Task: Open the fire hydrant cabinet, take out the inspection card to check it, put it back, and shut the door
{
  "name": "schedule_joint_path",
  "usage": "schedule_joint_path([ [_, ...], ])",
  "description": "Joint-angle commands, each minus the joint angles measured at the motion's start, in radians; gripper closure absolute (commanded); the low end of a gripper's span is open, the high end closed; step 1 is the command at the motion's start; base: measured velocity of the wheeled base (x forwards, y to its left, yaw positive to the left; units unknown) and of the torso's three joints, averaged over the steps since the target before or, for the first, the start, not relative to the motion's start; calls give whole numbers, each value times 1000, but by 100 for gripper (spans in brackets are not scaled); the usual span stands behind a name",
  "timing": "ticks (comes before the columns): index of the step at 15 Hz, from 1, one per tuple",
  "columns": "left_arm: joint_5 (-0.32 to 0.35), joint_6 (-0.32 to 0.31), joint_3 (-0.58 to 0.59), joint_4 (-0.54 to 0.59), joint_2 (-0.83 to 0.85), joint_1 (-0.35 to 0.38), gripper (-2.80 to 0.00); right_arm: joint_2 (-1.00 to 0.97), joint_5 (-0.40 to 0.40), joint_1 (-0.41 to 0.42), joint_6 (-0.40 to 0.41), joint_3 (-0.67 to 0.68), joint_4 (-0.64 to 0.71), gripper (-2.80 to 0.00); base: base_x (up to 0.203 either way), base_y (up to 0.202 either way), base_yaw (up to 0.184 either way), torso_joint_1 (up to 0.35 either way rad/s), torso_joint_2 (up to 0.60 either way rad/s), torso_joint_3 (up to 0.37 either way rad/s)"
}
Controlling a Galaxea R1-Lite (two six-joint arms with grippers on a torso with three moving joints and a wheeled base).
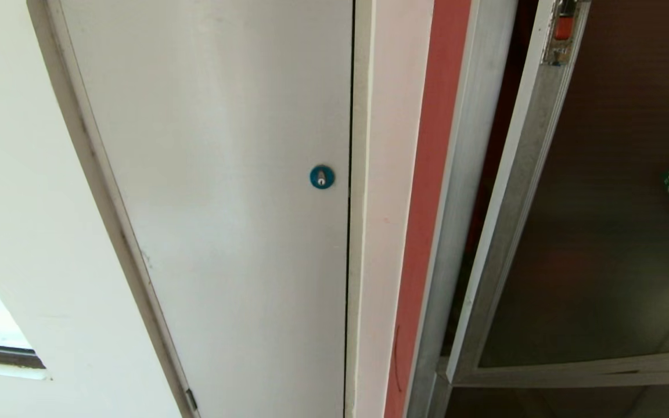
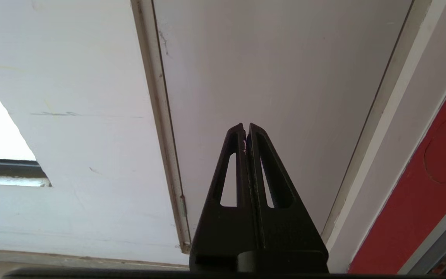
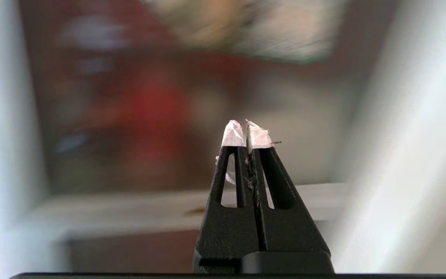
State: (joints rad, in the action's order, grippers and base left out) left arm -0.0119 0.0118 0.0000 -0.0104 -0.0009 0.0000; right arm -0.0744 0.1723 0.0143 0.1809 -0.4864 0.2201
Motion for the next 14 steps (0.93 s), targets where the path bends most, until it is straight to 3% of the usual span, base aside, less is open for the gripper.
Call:
schedule_joint_path([
  [1,0,0,0,0,1,0,0,76,-112,-8,-89,131,-41,0,0,0,0,0,0,0],
  [3,0,0,0,0,1,0,0,76,-159,-8,-121,248,-132,0,0,0,0,0,0,0],
  [7,0,0,0,0,1,0,0,76,-187,-8,-72,476,-369,0,0,0,0,0,0,0],
  [14,0,0,0,0,1,0,0,76,-189,-9,-59,486,-227,0,0,0,0,0,0,0],
])
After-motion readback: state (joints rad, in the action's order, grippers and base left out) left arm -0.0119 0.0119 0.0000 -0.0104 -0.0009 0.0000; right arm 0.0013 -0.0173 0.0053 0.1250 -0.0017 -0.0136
